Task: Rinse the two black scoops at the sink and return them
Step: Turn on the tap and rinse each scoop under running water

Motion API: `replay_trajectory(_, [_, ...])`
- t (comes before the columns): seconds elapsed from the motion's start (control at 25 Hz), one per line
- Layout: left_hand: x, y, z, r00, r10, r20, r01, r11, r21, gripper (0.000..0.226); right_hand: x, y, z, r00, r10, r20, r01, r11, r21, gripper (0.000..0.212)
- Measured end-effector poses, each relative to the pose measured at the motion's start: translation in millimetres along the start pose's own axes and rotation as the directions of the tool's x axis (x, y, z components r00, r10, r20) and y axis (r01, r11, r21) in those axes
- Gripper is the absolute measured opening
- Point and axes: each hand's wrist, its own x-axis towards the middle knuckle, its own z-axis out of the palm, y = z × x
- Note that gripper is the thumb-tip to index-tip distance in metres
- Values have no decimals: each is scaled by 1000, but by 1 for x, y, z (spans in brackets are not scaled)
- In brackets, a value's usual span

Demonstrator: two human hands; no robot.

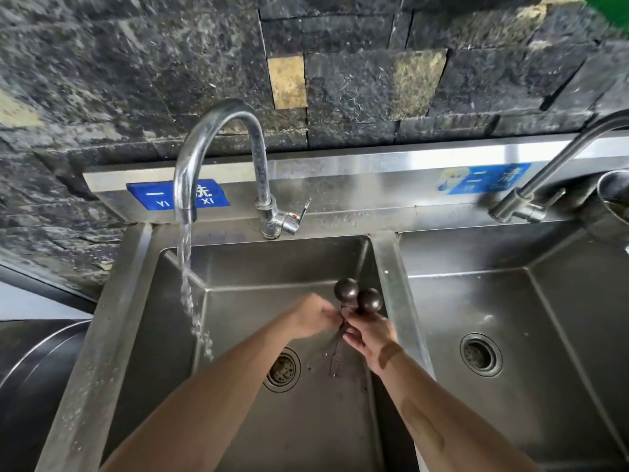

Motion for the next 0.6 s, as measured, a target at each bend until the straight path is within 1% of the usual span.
replay_trajectory(0.04, [5,5,-10,995,5,-100,0,999,49,33,4,-6,0,1000,-14,-15,14,1000,1,26])
replay_trajectory(0.08, [9,9,-20,967,30,-254,2,992,125,31,8,-11,1,999,-30,-28,30,1000,-3,27])
replay_trajectory(0.12, [12,12,-29,899,67,-433,23,979,201,31,12,-16,2,998,-44,-40,44,999,-8,29])
replay_trajectory(0.16, [15,15,-37,798,91,-595,57,973,225,32,15,-20,2,997,-54,-47,53,999,-11,30])
replay_trajectory(0.2, [20,19,-44,692,89,-716,76,978,195,34,18,-24,3,997,-60,-51,59,998,-12,31])
replay_trajectory(0.24, [27,22,-51,603,71,-794,74,987,145,36,20,-28,3,996,-66,-57,65,998,-16,31])
replay_trajectory(0.28, [33,26,-58,545,52,-837,64,993,103,38,21,-32,3,995,-70,-64,69,997,-19,30])
replay_trajectory(0.32, [39,29,-65,518,39,-855,59,995,81,39,22,-36,3,995,-71,-65,70,997,-15,27])
replay_trajectory(0.44, [53,33,-81,530,8,-848,81,995,60,37,25,-43,3,998,-59,-32,59,998,2,20])
replay_trajectory(0.6, [64,38,-90,513,-11,-858,141,987,71,31,29,-45,3,998,-59,-6,59,998,-5,29])
